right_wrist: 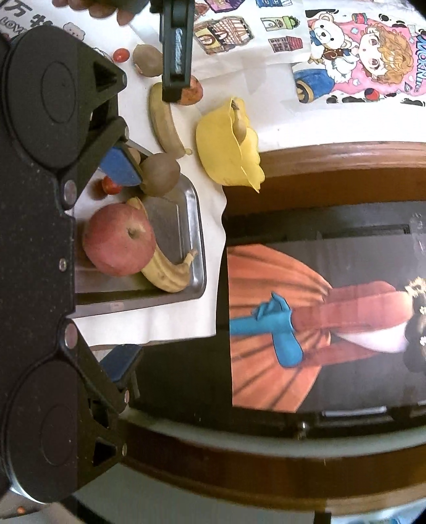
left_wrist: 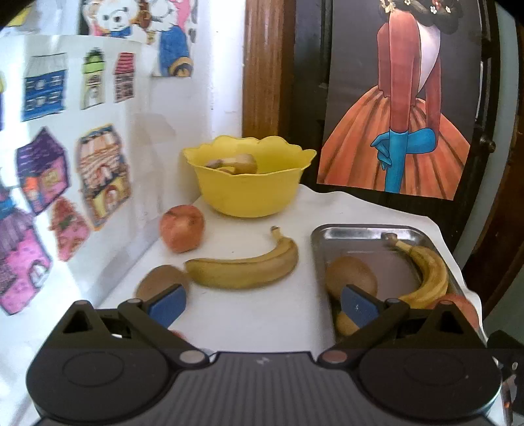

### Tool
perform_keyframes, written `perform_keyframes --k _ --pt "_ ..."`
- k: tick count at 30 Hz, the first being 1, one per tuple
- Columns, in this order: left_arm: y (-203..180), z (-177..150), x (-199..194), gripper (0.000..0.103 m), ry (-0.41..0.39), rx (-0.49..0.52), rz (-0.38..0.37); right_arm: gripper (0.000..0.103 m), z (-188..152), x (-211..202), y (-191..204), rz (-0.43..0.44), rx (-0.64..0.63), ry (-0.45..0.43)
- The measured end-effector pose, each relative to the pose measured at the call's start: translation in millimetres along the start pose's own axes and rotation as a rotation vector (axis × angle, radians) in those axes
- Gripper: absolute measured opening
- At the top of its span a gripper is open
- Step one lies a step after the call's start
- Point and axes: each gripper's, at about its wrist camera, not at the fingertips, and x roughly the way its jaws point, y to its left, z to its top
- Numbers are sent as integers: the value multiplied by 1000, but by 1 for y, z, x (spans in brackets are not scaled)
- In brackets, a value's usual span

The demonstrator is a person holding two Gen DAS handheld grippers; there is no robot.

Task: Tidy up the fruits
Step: 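Lower the kiwi and apple into the tray and open both tools, then withdraw both open tools from the tray toward the remaining fruits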

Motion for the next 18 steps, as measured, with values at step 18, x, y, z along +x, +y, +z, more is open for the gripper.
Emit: perform_keyframes --k 18 --pt "79 -58 -49 103 89 -2 68 102 -45 -50 61 -80 117 121"
